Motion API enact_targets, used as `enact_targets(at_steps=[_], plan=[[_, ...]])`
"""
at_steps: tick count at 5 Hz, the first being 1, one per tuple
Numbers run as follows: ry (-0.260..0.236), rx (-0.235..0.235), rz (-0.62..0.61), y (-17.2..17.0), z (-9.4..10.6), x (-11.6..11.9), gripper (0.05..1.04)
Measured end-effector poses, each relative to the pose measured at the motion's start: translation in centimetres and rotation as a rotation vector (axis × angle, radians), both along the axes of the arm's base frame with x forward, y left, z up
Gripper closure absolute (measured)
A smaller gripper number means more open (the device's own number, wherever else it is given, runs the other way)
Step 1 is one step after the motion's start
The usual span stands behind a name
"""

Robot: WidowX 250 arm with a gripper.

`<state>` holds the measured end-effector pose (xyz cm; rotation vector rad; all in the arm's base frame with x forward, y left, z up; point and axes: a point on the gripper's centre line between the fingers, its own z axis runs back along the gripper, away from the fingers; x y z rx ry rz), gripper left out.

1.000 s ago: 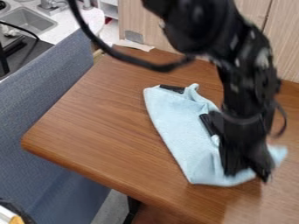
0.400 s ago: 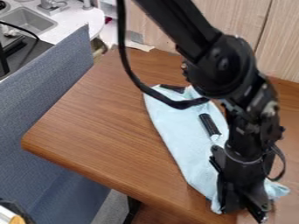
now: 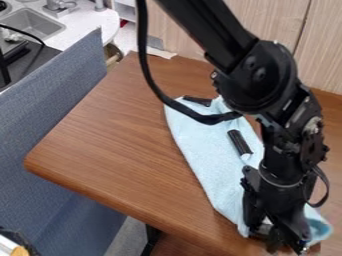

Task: Unfold cloth from the top left to the bottom right

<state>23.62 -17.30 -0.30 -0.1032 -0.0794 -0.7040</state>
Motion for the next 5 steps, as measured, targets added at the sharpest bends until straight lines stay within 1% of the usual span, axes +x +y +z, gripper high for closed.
enact_targets(at_steps=[1, 2, 3, 4, 5], plan=[[0.003, 0.014, 0.01, 0.3, 0.0, 0.1, 0.078], [-0.017, 0.0, 0.008, 0.3, 1.0, 0.3, 0.078], [-0.057, -0.036, -0.009, 0.0, 3.2, 0.5, 0.084], [-0.117, -0.074, -0.022, -0.4, 5.7, 1.0, 0.084], [-0.18, -0.1, 0.002, 0.3, 7.8, 1.9, 0.084]])
